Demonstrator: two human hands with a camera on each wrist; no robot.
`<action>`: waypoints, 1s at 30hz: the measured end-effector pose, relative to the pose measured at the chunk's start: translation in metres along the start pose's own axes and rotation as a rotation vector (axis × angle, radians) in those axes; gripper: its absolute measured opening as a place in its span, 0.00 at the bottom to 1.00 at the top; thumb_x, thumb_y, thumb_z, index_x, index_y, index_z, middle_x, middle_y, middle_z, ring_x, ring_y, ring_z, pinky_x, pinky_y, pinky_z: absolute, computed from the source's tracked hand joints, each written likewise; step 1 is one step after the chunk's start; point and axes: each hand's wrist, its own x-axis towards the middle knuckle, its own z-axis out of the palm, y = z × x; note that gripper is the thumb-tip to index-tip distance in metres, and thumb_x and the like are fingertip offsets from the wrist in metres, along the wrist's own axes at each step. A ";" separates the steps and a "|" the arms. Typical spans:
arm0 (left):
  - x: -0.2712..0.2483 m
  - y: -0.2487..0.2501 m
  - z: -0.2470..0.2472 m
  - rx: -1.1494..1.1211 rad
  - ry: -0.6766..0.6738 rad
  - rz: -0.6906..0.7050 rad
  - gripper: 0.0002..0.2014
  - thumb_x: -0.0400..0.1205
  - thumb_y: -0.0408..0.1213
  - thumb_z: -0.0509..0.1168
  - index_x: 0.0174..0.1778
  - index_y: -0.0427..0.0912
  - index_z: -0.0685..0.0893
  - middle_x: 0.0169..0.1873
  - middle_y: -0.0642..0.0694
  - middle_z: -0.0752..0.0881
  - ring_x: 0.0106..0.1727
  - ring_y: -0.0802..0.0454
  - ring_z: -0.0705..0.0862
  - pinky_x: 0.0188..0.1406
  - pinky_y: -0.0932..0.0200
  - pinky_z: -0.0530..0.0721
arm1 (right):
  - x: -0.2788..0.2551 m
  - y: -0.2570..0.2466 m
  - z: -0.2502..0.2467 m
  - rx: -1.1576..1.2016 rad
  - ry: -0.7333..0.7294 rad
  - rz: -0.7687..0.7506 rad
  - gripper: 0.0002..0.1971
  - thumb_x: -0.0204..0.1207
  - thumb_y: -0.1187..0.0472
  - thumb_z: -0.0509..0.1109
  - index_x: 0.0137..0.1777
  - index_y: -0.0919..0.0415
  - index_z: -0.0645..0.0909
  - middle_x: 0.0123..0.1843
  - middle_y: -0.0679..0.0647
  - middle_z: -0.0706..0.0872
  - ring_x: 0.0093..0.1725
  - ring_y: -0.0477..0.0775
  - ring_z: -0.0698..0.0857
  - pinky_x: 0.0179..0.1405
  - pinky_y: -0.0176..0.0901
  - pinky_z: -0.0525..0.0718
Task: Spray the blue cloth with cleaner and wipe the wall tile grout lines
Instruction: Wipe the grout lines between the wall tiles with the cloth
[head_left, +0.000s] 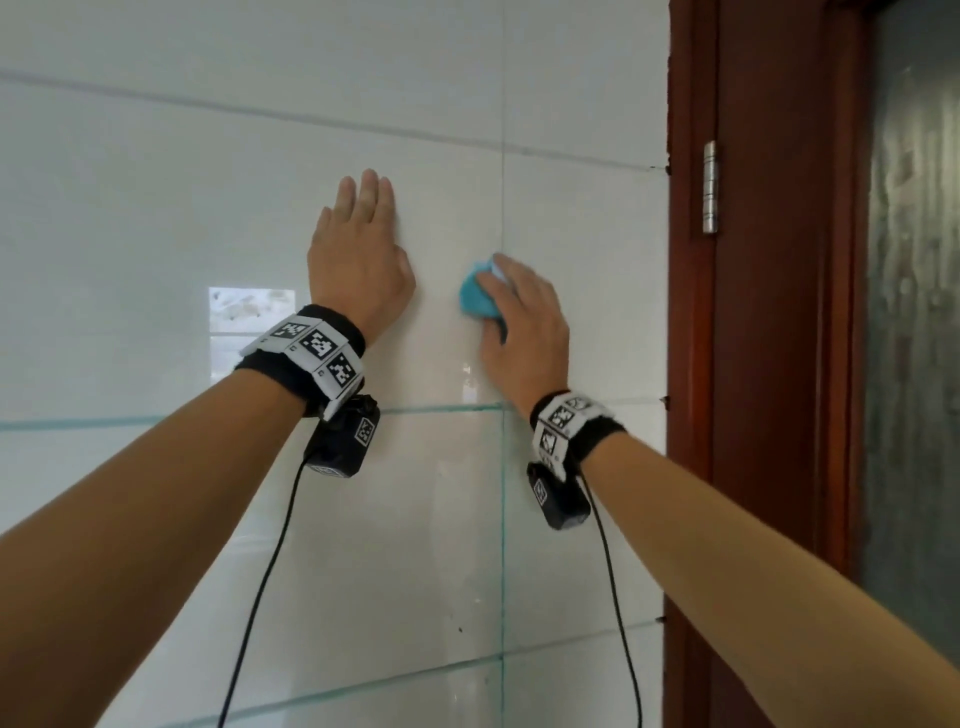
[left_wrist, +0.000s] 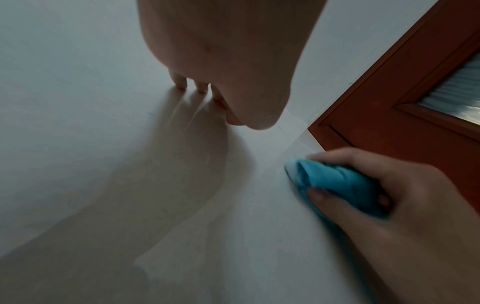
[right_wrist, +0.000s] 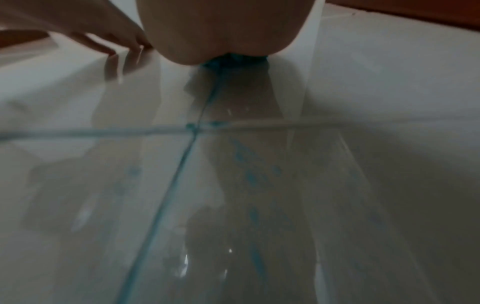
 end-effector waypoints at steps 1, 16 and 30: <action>0.000 -0.001 0.000 -0.007 -0.001 0.000 0.35 0.85 0.35 0.55 0.90 0.33 0.56 0.90 0.36 0.58 0.90 0.36 0.57 0.87 0.37 0.64 | -0.012 0.002 -0.002 0.011 -0.008 -0.013 0.26 0.70 0.74 0.70 0.69 0.62 0.88 0.77 0.57 0.84 0.73 0.67 0.82 0.77 0.55 0.79; -0.003 0.005 -0.004 0.003 -0.038 -0.016 0.36 0.86 0.37 0.54 0.91 0.33 0.53 0.91 0.36 0.55 0.91 0.36 0.54 0.89 0.40 0.60 | 0.052 -0.004 -0.017 -0.036 -0.081 0.173 0.23 0.74 0.68 0.71 0.70 0.57 0.86 0.75 0.54 0.85 0.68 0.61 0.83 0.70 0.52 0.82; -0.006 0.007 -0.013 0.039 -0.093 -0.007 0.34 0.88 0.39 0.54 0.90 0.31 0.53 0.90 0.34 0.55 0.91 0.33 0.53 0.88 0.39 0.62 | -0.054 -0.004 -0.049 0.022 -0.306 -0.087 0.25 0.74 0.70 0.69 0.72 0.61 0.86 0.78 0.59 0.83 0.73 0.65 0.82 0.66 0.56 0.88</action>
